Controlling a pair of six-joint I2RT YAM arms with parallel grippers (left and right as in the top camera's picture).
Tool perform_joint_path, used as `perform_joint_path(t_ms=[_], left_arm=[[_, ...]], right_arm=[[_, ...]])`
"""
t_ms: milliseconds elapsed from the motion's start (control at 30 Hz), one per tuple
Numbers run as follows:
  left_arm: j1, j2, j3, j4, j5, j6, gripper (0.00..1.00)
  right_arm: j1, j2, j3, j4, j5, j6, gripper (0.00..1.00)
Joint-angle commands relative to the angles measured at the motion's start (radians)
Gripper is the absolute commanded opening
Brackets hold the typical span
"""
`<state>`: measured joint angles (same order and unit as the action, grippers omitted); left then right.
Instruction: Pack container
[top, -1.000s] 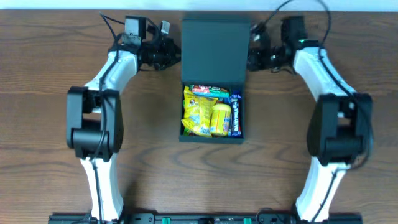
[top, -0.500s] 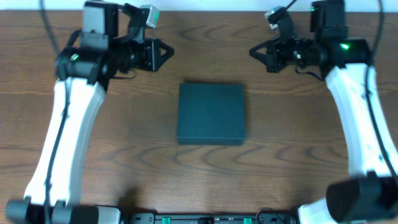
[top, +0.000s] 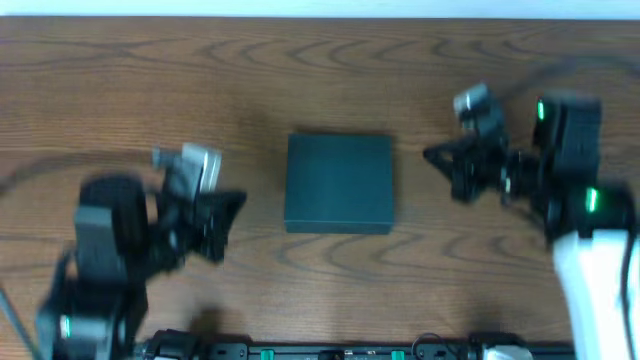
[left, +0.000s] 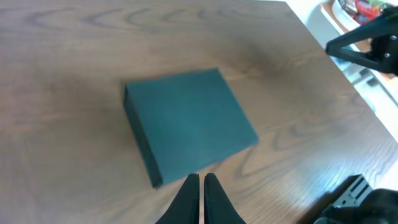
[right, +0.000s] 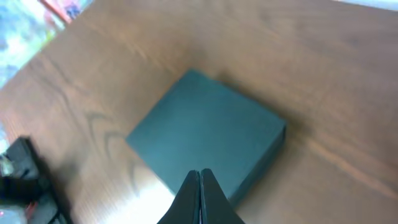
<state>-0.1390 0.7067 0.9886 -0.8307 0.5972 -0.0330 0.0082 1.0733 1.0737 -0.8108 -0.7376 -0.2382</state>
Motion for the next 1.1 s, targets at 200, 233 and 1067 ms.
perform_joint_path(t_ms=[200, 233, 1067], left_arm=[[0.003, -0.332, -0.39, 0.076, -0.032, -0.195, 0.96], [0.003, -0.329, -0.4, 0.075, -0.032, -0.196, 0.95], [0.016, -0.491, -0.452, -0.009, -0.446, 0.097, 0.95]], right_arm=[[-0.007, -0.593, -0.558, 0.108, -0.05, 0.262, 0.99], [-0.007, -0.613, -0.574, 0.105, -0.048, 0.277, 0.99], [-0.007, -0.622, -0.597, 0.058, -0.048, 0.278, 0.99]])
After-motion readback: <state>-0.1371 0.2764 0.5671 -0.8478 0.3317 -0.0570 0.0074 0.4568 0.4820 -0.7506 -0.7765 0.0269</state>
